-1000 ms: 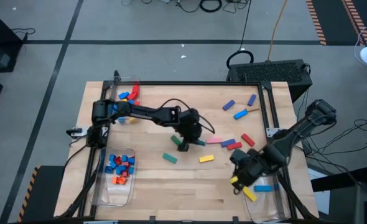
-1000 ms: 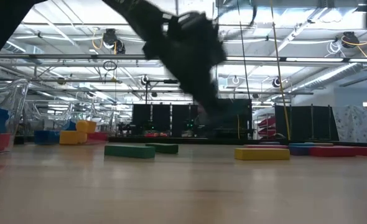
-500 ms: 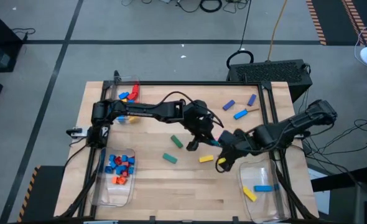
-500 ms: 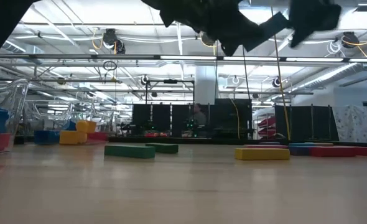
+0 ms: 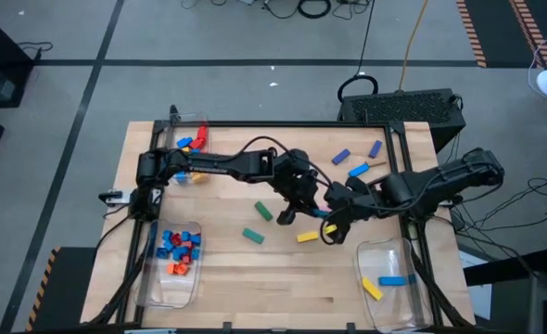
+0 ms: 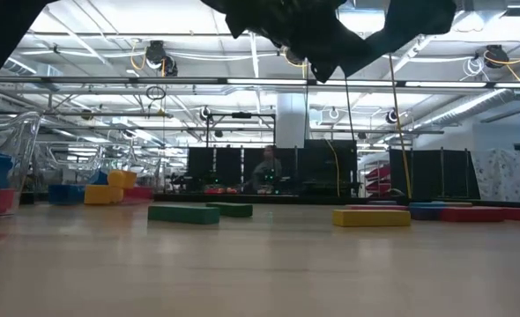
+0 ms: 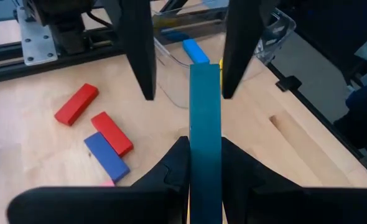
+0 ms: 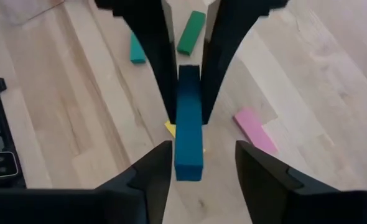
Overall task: Sort blocks by size
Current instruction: Put the blue rectangular block into the bottom right transparent bin
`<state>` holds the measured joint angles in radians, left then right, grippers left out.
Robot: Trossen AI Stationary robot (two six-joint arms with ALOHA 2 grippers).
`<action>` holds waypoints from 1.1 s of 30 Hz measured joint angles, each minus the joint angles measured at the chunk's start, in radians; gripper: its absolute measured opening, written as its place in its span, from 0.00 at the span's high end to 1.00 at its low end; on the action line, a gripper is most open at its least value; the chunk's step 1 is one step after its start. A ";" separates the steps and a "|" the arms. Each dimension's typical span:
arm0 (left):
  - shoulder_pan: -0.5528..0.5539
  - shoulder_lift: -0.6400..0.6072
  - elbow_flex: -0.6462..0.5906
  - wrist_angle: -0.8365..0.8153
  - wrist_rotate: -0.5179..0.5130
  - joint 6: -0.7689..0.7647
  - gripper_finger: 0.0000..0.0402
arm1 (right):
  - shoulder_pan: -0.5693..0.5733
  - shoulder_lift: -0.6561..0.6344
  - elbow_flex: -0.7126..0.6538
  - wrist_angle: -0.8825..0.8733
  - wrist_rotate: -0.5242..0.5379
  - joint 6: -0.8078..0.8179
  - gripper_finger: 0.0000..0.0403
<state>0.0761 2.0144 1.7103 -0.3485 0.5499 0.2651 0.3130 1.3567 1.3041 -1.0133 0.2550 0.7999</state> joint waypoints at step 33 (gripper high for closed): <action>0.054 -0.005 0.000 -0.188 -0.077 -0.205 0.44 | 0.149 -0.146 -0.001 -0.321 -0.338 0.270 0.92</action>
<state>0.1298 2.0090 1.7107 -0.5363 0.4729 0.0597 0.4619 1.2107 1.3029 -1.3347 -0.0827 1.0700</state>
